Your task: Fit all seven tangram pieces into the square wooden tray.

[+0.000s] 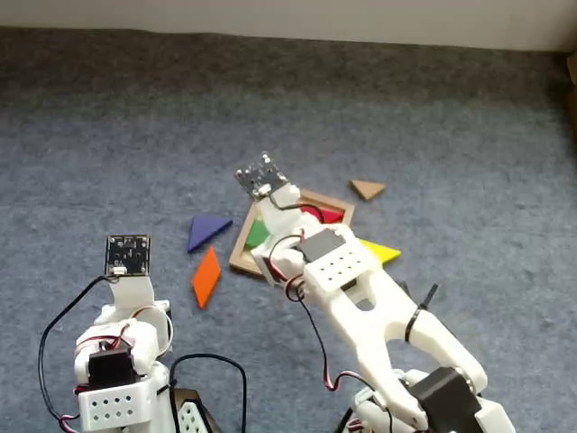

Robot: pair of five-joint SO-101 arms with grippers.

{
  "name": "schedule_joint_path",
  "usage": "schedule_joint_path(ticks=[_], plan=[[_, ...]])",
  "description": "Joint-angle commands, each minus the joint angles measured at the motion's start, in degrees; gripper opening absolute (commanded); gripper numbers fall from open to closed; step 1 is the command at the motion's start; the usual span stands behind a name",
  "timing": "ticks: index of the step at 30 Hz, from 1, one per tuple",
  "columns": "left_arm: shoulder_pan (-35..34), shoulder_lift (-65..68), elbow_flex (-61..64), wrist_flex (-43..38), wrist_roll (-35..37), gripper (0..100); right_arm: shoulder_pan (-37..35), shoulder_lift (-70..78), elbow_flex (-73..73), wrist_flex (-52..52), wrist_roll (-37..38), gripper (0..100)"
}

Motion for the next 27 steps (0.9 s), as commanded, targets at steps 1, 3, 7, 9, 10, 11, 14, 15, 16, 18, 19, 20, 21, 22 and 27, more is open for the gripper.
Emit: schedule_joint_path(ticks=[1, 3, 7, 9, 10, 11, 14, 15, 16, 18, 19, 20, 21, 22, 27], plan=[[-0.5, -1.5, 1.1, 0.3, -0.2, 1, 4.4, -2.6, 0.2, -0.7, -0.6, 0.5], [-0.5, -1.5, 1.1, 0.3, -0.2, 1, 5.1, -1.5, 1.6, -0.7, -0.6, 0.5], [-0.5, -1.5, 1.1, 0.3, -0.2, 1, 5.1, 3.5, 2.3, -0.7, -0.6, 0.5], [-0.5, -1.5, 1.1, 0.3, -0.2, 1, 5.1, 6.8, 2.3, -0.7, -0.6, 0.5], [-0.5, -1.5, 1.1, 0.3, -0.2, 1, 5.1, 8.0, 2.1, -1.0, -0.6, 0.5], [-0.5, -1.5, 1.1, 0.3, -0.2, 1, 4.9, 9.5, 1.1, -1.0, -0.6, 0.5], [-0.5, -1.5, 1.1, 0.3, -0.2, 1, 3.2, 13.1, -2.6, -0.9, -0.6, 0.5], [-0.5, -1.5, 1.1, 0.3, -0.2, 1, 2.6, 14.0, -3.6, -0.9, -0.6, 0.5], [-0.5, -1.5, 1.1, 0.3, -0.2, 1, 1.7, 14.7, -4.5, -0.9, -0.6, 0.5], [-0.5, -1.5, 1.1, 0.3, -0.2, 1, 0.3, 15.7, -6.5, -0.9, -0.6, 0.5], [-0.5, -1.5, 1.1, 0.3, -0.2, 1, -0.2, 15.8, -7.2, -0.8, -0.6, 0.5], [-0.5, -1.5, 1.1, 0.3, -0.2, 1, -0.7, 15.8, -7.6, -0.8, -0.7, 0.5], [-0.5, -1.5, 1.1, 0.3, -0.2, 1, -0.8, 15.7, -8.1, -0.7, -0.7, 0.5], [-0.5, -1.5, 1.1, 0.3, -0.2, 1, -0.9, 15.7, -8.4, -0.7, -0.7, 0.5], [-0.5, -1.5, 1.1, 0.3, -0.2, 1, -0.9, 15.7, -10.2, -0.9, -0.7, 0.5]])
